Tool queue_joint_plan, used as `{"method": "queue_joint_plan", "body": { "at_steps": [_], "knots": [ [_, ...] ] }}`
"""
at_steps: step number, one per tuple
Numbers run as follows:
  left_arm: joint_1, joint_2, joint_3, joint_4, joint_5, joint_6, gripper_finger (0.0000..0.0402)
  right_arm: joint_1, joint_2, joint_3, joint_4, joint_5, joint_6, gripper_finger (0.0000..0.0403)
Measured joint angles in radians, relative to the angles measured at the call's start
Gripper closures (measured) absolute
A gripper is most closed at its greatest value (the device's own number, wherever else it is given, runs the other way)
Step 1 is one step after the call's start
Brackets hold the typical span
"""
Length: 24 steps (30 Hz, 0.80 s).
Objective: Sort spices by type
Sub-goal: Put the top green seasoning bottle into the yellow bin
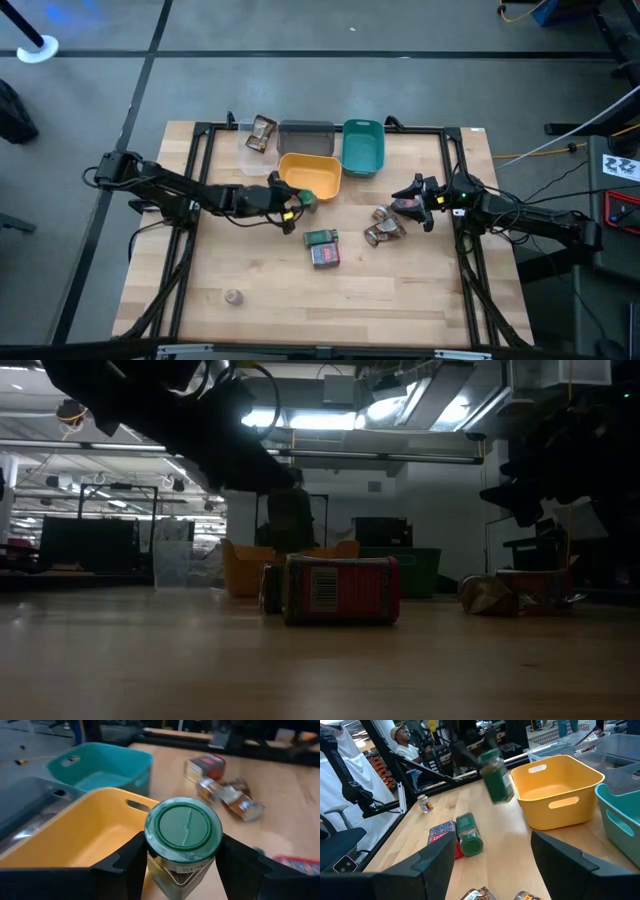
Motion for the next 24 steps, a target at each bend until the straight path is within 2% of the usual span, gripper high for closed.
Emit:
{"method": "queue_joint_plan", "body": {
  "at_steps": [11,17,24],
  "knots": [
    [0.172,-0.051,0.000,-0.019,-0.002,0.008,0.0210,0.000,0.000,0.000,0.000,0.000,-0.001,0.0146],
    [0.274,-0.051,0.000,-0.121,-0.001,0.001,0.0209,0.000,0.000,0.000,0.000,0.000,-0.003,0.0146],
    [0.333,-0.038,0.000,-0.218,0.014,-0.046,0.0208,0.000,0.000,0.000,0.000,0.000,-0.003,0.0146]
  ]
}}
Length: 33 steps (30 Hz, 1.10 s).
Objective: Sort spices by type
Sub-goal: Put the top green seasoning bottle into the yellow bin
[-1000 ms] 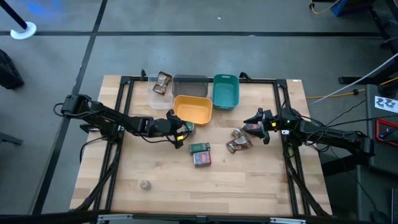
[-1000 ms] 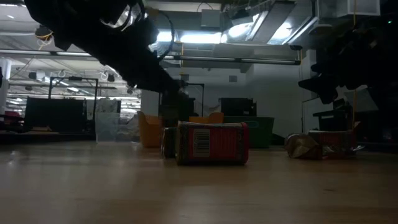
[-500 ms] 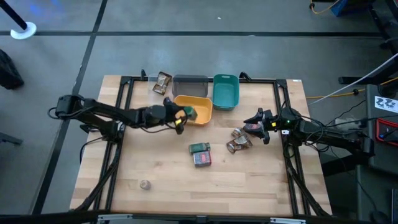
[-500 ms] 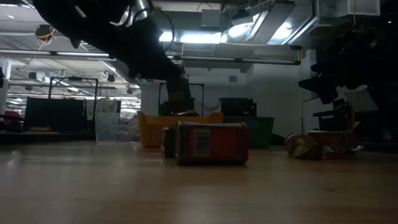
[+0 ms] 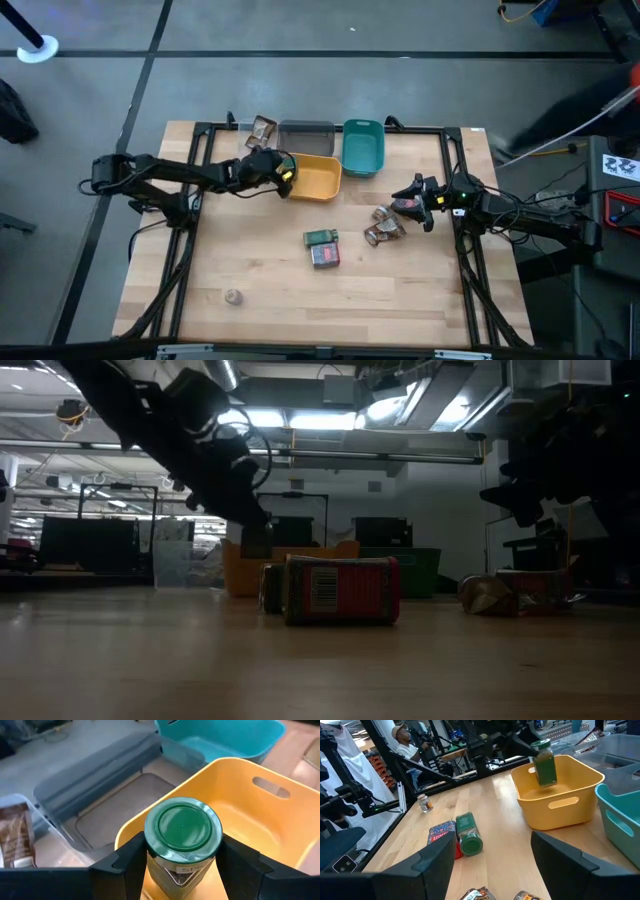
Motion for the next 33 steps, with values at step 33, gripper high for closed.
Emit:
{"method": "queue_joint_plan", "body": {
  "at_steps": [33],
  "knots": [
    [0.015,0.081,0.001,-0.012,0.028,-0.025,0.0139,0.000,0.000,0.000,0.000,0.000,0.000,0.0146]
  ]
}}
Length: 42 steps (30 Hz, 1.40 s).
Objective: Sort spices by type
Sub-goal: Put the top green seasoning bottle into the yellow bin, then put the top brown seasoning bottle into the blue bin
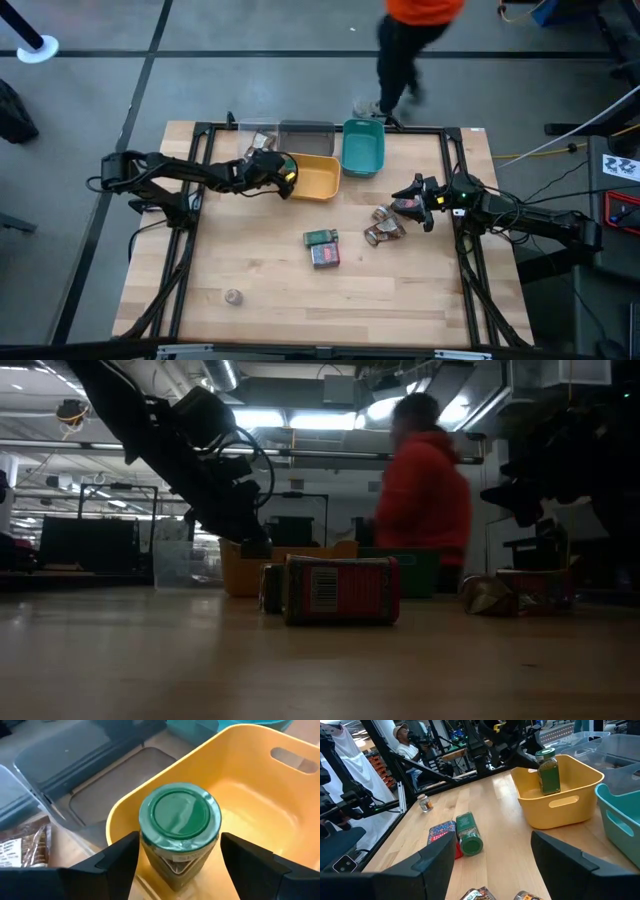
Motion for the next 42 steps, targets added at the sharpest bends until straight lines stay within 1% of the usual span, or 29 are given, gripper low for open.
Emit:
{"method": "queue_joint_plan", "body": {
  "at_steps": [3,9,13,17,21,28,32,37,39,42],
  "knots": [
    [0.000,-0.012,-0.001,-0.002,0.019,0.000,0.0139,0.000,0.000,0.011,-0.007,0.000,-0.001,0.0146],
    [0.000,-0.080,-0.001,-0.019,0.044,0.000,0.0139,0.000,0.000,0.100,-0.033,-0.033,-0.051,0.0146],
    [0.000,-0.145,-0.001,-0.059,0.046,0.001,0.0139,0.000,0.006,0.175,-0.158,-0.035,-0.099,0.0146],
    [0.000,-0.202,-0.001,-0.099,0.046,0.001,0.0139,0.000,0.060,0.244,-0.283,-0.035,-0.141,0.0146],
    [0.000,-0.246,-0.001,-0.104,0.046,0.001,0.0139,0.000,0.149,0.307,-0.352,-0.035,-0.176,0.0146],
    [0.000,-0.290,-0.001,-0.114,0.045,0.027,0.0139,0.000,0.362,0.376,-0.438,-0.034,-0.238,0.0146],
    [0.000,-0.291,-0.001,-0.123,0.045,0.027,0.0139,0.000,0.474,0.412,-0.502,-0.025,-0.290,0.0146],
    [0.000,-0.289,-0.001,-0.124,0.045,0.027,0.0139,0.000,0.588,0.464,-0.573,-0.025,-0.393,0.0146],
    [0.000,-0.289,-0.001,-0.123,0.045,0.027,0.0139,0.000,0.626,0.487,-0.590,-0.010,-0.432,0.0146],
    [0.000,-0.289,-0.001,-0.128,0.045,0.027,0.0139,0.000,0.681,0.512,-0.609,0.042,-0.489,0.0146]
  ]
}}
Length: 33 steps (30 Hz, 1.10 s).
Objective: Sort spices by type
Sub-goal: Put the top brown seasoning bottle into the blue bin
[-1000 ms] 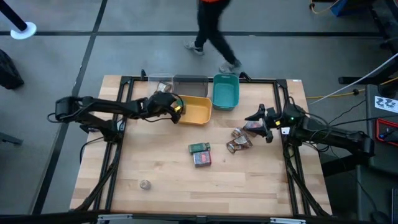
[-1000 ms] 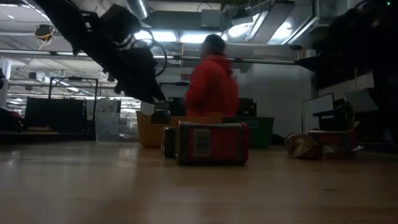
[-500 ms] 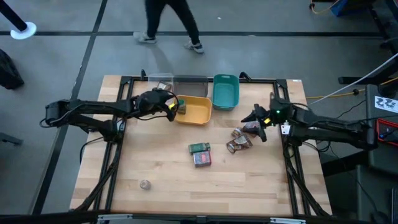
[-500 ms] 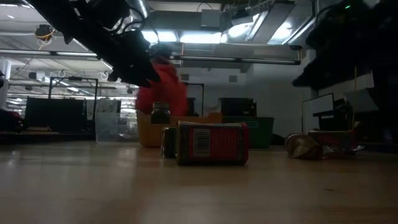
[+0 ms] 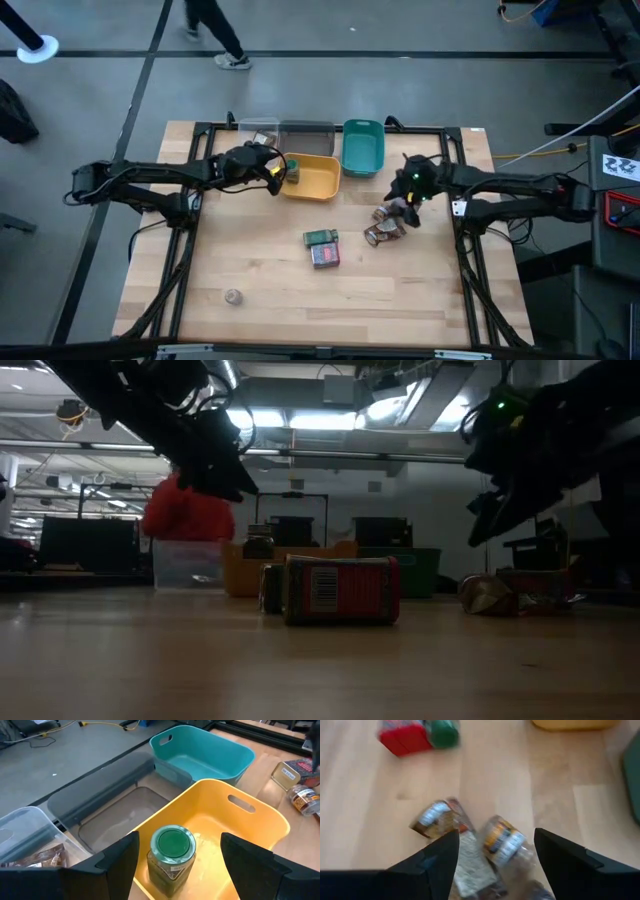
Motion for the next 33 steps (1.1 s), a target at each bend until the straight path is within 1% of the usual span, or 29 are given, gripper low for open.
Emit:
{"method": "queue_joint_plan", "body": {
  "at_steps": [2,6,16,19,26,30,33],
  "knots": [
    [0.000,0.000,0.000,0.000,0.000,-0.002,0.0139,0.000,0.034,0.014,-0.004,0.025,-0.034,0.0146],
    [0.000,0.000,0.000,-0.004,0.000,-0.009,0.0139,0.000,0.099,0.043,-0.053,0.029,-0.097,0.0146],
    [0.000,0.000,0.000,-0.020,0.000,-0.031,0.0139,0.008,0.228,0.065,-0.072,0.062,-0.153,0.0146],
    [0.000,0.001,0.000,-0.020,0.000,-0.032,0.0139,0.038,0.259,0.065,-0.064,0.094,-0.169,0.0146],
    [0.000,0.001,0.000,-0.020,0.000,-0.034,0.0139,0.150,0.323,0.065,0.005,0.266,-0.188,0.0146],
    [0.000,0.001,0.000,-0.020,0.000,-0.034,0.0139,0.190,0.351,0.065,0.022,0.289,-0.187,0.0146],
    [0.000,0.001,0.000,-0.020,0.000,-0.034,0.0139,0.205,0.360,0.067,0.019,0.289,-0.180,0.0159]
  ]
}}
